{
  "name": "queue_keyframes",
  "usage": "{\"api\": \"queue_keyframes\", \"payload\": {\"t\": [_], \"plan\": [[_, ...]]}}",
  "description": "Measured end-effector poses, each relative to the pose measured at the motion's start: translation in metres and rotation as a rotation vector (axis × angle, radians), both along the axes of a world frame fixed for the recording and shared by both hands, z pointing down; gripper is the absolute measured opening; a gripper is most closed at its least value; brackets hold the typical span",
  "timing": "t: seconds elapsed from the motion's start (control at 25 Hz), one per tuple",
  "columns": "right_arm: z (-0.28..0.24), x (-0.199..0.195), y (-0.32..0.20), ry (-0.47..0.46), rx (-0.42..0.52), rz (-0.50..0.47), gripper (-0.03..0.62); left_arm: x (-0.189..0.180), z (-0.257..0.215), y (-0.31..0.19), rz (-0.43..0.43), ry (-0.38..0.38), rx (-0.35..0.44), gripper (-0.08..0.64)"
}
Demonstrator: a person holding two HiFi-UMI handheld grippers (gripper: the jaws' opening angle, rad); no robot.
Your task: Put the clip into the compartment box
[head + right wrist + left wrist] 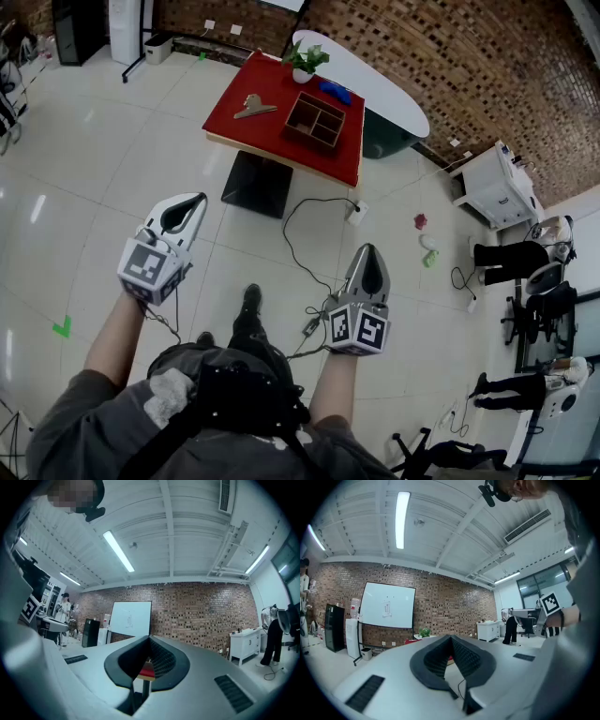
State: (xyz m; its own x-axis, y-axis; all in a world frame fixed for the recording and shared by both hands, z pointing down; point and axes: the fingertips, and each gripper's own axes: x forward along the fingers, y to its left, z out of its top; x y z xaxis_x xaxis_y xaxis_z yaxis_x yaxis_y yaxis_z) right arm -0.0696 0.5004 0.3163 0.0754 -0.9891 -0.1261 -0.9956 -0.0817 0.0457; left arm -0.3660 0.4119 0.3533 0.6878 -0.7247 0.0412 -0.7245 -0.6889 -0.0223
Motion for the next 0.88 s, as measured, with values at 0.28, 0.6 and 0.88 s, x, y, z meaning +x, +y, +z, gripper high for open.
{"api": "queue_keyframes", "payload": {"t": [0.28,0.6,0.88], "plan": [[0.012,0.022,-0.051,-0.044,0.027,-0.035,0.021,0.023,0.008,-0.036,-0.026,-0.032,0.009,0.035],[0.053,0.091,-0.137,-0.058,-0.010,-0.071,0.021,0.096,0.038,-0.119,-0.036,-0.053,-0.010,0.035],[0.055,0.170,-0.222,-0.072,-0.021,-0.077,0.021,0.169,0.049,-0.200,-0.047,-0.060,-0.042,0.035]]}}
